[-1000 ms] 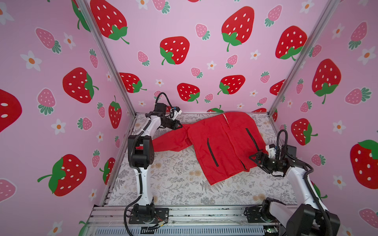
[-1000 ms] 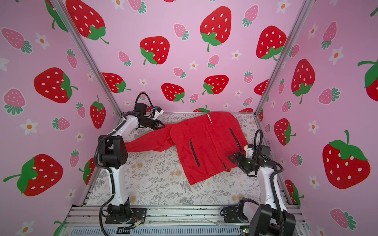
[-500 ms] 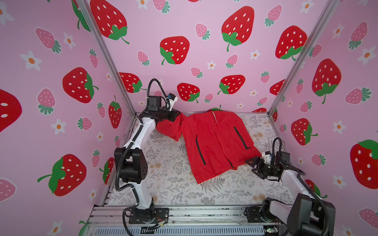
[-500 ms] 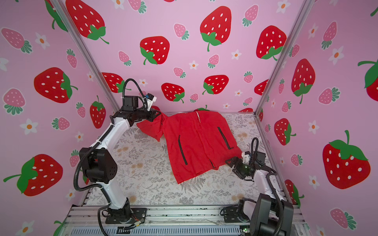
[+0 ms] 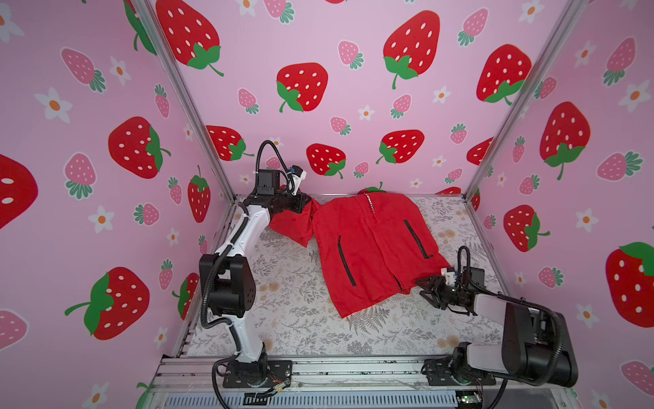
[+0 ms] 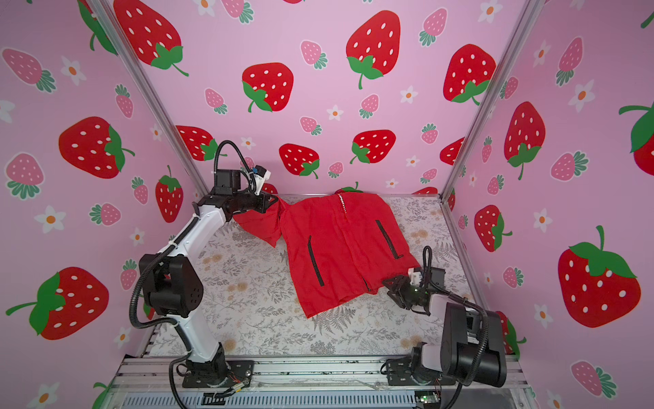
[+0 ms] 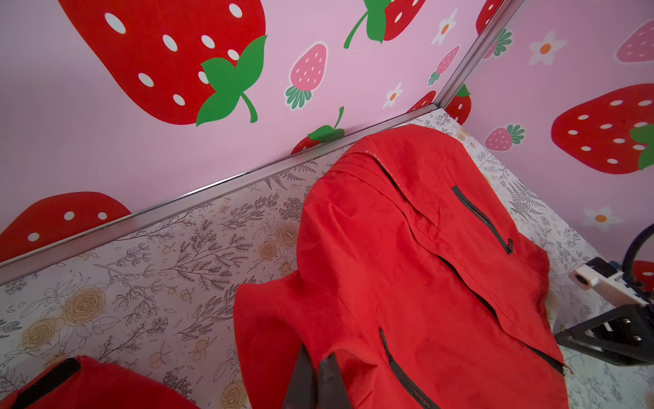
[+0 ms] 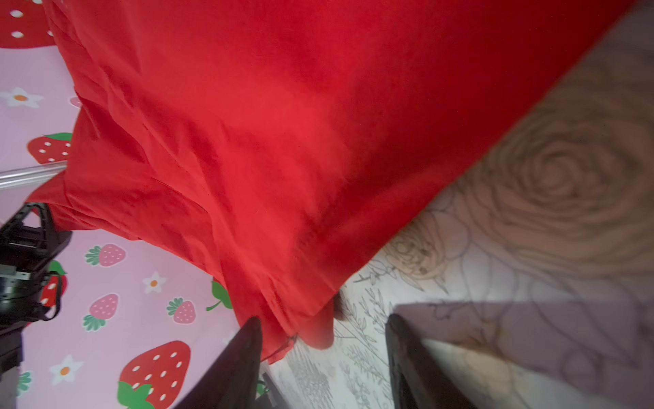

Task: Unzip the jacket
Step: Flatten out the jacket at the center of the board.

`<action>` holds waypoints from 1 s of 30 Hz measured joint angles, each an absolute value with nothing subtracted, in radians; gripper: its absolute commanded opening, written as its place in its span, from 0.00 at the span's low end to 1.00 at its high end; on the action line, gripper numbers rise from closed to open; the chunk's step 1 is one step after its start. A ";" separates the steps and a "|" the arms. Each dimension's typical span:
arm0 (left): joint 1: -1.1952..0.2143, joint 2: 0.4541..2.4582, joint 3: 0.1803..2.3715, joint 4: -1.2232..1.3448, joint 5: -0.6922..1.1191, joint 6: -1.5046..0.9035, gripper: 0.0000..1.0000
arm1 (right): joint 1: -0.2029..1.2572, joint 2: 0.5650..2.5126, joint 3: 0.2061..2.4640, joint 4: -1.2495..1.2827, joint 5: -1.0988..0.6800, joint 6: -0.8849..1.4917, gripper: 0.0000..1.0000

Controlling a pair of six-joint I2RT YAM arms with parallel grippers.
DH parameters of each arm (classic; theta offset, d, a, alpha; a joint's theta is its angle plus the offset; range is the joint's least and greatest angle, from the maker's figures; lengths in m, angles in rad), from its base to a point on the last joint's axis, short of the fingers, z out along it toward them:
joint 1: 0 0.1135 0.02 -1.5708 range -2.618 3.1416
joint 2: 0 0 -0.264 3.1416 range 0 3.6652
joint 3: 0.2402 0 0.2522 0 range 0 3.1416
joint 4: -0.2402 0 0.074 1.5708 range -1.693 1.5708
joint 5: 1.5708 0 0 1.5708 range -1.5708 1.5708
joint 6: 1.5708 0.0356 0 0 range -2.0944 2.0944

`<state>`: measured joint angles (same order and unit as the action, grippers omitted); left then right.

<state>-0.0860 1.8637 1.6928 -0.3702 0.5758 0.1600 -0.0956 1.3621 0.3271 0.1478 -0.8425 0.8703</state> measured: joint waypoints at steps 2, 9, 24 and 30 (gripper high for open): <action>-0.086 1.864 1.693 -0.369 0.576 0.160 0.00 | -0.086 1.388 0.310 0.231 -0.846 0.923 0.48; -0.086 1.864 1.680 -0.355 0.576 0.160 0.00 | -0.068 1.487 0.247 0.532 -0.847 1.101 0.41; -0.071 1.864 1.670 -0.320 0.529 0.125 0.00 | -0.038 1.328 0.287 0.553 -0.685 1.195 0.00; -0.056 1.864 1.730 -0.300 0.416 0.082 0.00 | -0.028 1.179 0.661 0.308 -0.624 1.019 0.00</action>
